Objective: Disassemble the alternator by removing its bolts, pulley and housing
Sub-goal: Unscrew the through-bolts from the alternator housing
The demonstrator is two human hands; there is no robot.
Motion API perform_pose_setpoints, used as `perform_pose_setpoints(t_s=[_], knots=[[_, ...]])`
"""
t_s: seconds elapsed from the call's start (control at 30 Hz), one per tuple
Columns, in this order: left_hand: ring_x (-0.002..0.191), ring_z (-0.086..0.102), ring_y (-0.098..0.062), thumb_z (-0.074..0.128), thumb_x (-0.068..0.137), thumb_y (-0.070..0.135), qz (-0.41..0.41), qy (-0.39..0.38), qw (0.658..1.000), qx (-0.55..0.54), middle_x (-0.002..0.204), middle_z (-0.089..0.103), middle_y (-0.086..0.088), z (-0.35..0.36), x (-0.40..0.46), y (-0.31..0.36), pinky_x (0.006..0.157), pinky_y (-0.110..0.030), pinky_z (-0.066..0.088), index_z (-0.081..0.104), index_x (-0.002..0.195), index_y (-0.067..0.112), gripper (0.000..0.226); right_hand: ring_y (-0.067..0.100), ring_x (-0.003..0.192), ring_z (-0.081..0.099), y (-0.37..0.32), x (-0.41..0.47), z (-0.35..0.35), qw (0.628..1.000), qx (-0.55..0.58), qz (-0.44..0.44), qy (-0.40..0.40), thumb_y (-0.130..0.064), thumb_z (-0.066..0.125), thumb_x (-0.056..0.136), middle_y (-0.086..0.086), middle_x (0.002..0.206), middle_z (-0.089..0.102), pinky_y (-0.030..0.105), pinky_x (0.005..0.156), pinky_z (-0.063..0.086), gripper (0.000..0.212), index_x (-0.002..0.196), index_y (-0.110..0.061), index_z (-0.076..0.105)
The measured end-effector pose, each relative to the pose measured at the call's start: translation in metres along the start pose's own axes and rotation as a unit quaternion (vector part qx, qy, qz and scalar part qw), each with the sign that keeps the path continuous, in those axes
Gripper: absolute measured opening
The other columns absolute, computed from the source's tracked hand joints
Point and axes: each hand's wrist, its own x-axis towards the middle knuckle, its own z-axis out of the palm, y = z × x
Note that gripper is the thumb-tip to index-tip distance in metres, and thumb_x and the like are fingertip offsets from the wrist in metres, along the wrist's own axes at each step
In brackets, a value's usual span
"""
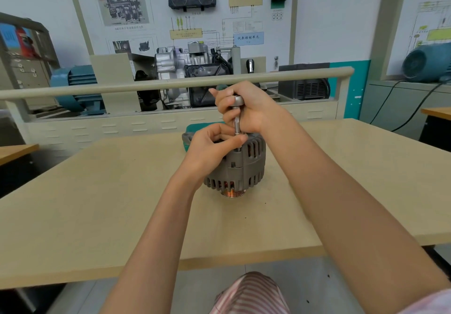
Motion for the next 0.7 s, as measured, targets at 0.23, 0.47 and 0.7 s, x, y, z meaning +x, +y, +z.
perform_pose_setpoints(t_s=[0.23, 0.47, 0.7], knots=[[0.052, 0.056, 0.007, 0.064, 0.082, 0.007, 0.027, 0.003, 0.999, 0.022, 0.056, 0.063, 0.015, 0.000, -0.001, -0.003, 0.046, -0.006, 0.038, 0.061, 0.068, 0.027, 0.025, 0.008, 0.040, 0.050, 0.026, 0.004, 0.016, 0.918, 0.072, -0.284, 0.266, 0.000, 0.027, 0.096, 0.008, 0.078, 0.051, 0.017, 0.036, 0.037, 0.023, 0.112, -0.002, 0.044], [0.068, 0.064, 0.002, 0.068, 0.083, 0.020, 0.018, -0.003, 1.000, 0.014, 0.072, 0.069, 0.010, 0.001, -0.001, -0.001, 0.054, -0.007, 0.042, 0.067, 0.084, 0.026, 0.007, 0.007, 0.031, 0.043, 0.014, 0.003, 0.012, 0.965, 0.096, -0.171, 0.176, 0.003, 0.025, 0.091, 0.005, 0.052, 0.047, 0.015, 0.033, 0.036, 0.022, 0.083, -0.008, 0.042], [0.076, 0.067, -0.001, 0.069, 0.084, 0.022, 0.000, -0.021, 1.000, 0.000, 0.084, 0.075, 0.007, -0.001, -0.002, 0.001, 0.061, -0.009, 0.046, 0.074, 0.089, 0.020, 0.007, 0.002, 0.026, 0.034, -0.003, 0.012, -0.004, 0.995, 0.025, 0.073, -0.067, -0.006, 0.030, 0.096, -0.008, 0.040, 0.039, 0.011, 0.027, 0.021, 0.024, 0.091, -0.001, 0.052]])
